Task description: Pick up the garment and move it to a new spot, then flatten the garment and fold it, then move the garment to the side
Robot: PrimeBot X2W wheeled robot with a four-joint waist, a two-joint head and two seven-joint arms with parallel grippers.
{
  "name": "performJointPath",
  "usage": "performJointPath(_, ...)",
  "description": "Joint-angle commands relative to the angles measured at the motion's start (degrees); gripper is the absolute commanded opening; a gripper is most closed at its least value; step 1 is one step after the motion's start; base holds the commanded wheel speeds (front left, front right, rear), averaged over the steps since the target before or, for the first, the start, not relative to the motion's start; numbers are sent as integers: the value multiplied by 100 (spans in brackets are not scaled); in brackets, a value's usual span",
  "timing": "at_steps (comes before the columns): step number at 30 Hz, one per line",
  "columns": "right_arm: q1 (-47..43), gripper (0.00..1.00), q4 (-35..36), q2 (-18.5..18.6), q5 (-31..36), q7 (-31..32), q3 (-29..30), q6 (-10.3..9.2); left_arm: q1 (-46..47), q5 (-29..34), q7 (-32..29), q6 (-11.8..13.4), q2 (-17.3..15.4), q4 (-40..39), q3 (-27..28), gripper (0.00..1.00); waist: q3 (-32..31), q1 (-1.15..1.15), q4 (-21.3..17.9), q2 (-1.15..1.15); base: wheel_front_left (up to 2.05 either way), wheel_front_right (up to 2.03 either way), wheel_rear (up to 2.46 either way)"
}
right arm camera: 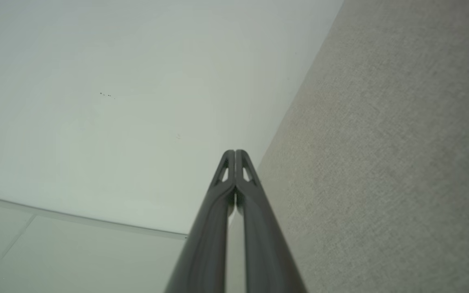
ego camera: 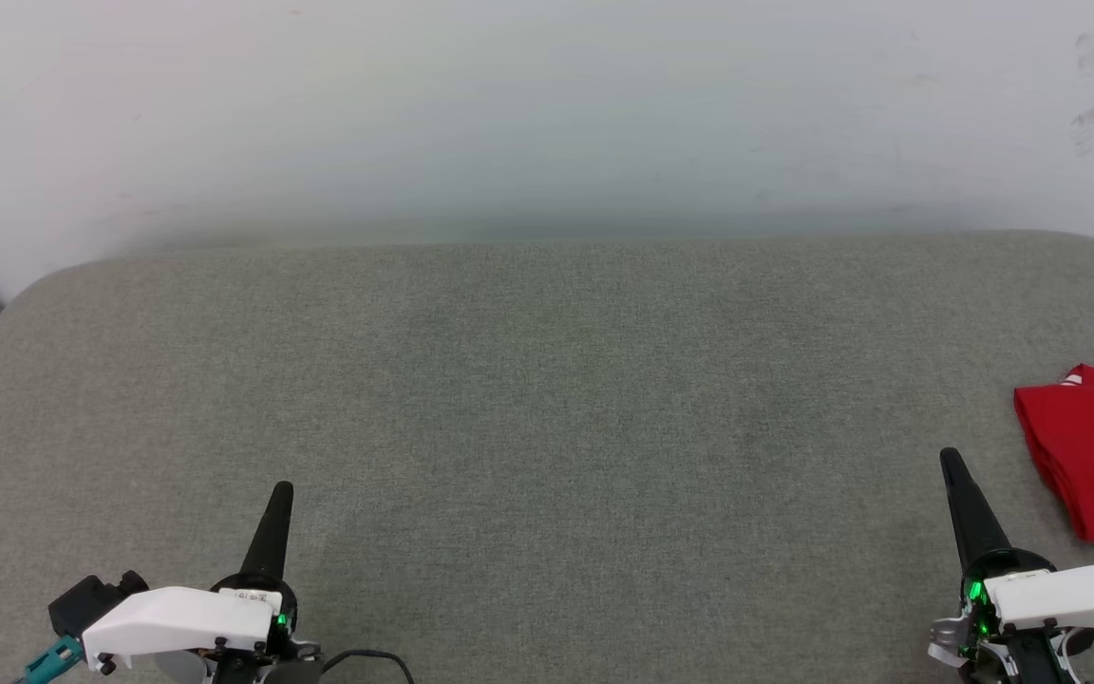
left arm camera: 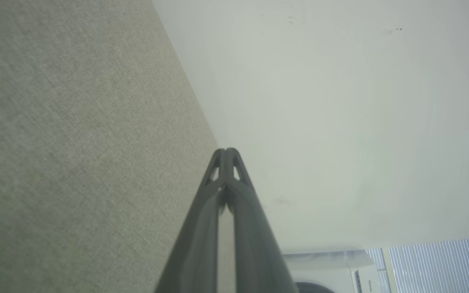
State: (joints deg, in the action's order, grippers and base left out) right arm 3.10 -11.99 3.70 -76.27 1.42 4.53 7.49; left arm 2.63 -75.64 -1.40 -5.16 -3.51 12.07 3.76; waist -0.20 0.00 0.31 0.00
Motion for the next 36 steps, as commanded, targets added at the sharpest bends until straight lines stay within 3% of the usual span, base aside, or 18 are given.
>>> performJointPath(1,108,0,3,22,-139,30,14,0,127,-136,-46,-51,-24,-9,23,0,1,0,-1,0,0,0,0)
performJointPath(36,331,0,-197,-19,-1619,427,113,0,379,-1672,-449,-238,0,194,196,0,36,0,-28,0,0,0,0)
